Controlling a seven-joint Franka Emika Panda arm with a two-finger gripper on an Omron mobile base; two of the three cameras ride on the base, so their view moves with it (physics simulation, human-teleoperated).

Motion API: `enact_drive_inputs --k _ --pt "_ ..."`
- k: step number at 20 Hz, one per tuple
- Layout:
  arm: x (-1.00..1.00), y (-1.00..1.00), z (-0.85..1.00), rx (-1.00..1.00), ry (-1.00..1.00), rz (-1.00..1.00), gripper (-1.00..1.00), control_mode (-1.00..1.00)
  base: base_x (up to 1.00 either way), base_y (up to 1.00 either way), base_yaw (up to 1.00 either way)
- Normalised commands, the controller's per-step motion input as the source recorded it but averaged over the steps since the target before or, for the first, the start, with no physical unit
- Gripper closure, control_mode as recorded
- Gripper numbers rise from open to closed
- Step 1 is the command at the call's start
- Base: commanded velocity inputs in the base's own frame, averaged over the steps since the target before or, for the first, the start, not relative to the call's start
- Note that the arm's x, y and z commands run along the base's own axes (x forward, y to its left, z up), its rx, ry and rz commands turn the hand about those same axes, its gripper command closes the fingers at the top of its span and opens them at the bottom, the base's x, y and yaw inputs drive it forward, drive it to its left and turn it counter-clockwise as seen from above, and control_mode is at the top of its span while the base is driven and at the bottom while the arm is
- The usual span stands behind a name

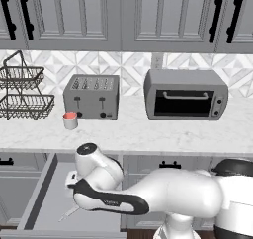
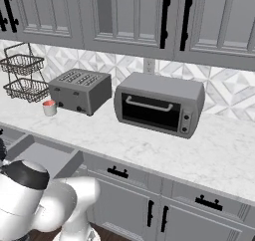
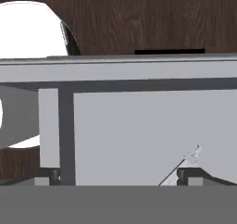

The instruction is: Pick the tongs from the drawer and place it on the counter.

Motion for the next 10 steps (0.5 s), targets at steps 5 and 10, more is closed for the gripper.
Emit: enact_drive_inputs --k 5,10 --pt "0.22 0.18 -0.39 0.05 -0.01 0.00 -1.00 -1.00 0.00 0.00 0.00" --pt "0.34 0.52 -0.12 0.00 0.00 0.00 -1.00 -1.00 0.00 0.00 0.00"
